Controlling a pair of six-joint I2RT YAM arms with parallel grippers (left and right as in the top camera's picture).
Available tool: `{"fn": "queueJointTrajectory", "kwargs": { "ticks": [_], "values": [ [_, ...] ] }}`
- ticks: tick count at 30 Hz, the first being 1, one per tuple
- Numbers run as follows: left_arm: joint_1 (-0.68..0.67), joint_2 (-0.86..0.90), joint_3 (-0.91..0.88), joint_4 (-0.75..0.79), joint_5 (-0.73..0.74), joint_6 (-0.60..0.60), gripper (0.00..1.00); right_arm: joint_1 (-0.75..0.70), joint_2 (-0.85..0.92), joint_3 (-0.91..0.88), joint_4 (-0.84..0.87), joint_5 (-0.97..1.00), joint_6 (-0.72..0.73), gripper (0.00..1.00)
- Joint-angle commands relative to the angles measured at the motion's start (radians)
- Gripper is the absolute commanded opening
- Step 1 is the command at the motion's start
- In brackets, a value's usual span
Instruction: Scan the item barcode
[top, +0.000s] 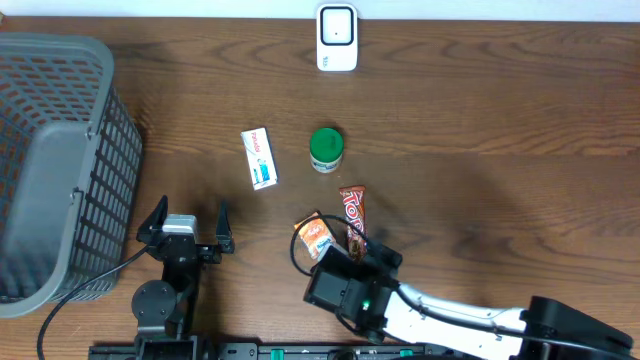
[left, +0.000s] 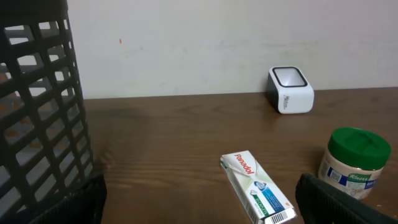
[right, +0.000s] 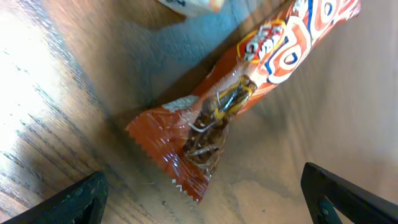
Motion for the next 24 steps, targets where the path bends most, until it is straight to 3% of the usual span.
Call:
{"fn": "queueJointTrajectory", "kwargs": {
  "ticks": [1, 6, 11, 20, 24],
  "values": [
    [-0.001, -0.006, -0.001, 0.003, -0.009, -0.005, 0.96, 0.030, 0.071, -0.040, 0.005, -0.006, -0.035, 0.94],
    [-0.001, -0.006, -0.001, 0.003, -0.009, -0.005, 0.96, 0.039, 0.074, -0.040, 0.026, -0.005, -0.066, 0.83],
    [-0.001, -0.006, -0.001, 0.003, -0.009, -0.005, 0.96, 0.035, 0.078, -0.040, 0.070, -0.019, -0.102, 0.57],
    [-0.001, -0.006, -0.001, 0.003, -0.009, -0.005, 0.96, -0.003, 0.168, -0.040, 0.118, -0.019, -0.140, 0.64],
    [-0.001, -0.006, -0.001, 0.003, -0.009, -0.005, 0.96, -0.009, 0.233, -0.040, 0.143, -0.019, -0.148, 0.61]
  ]
}}
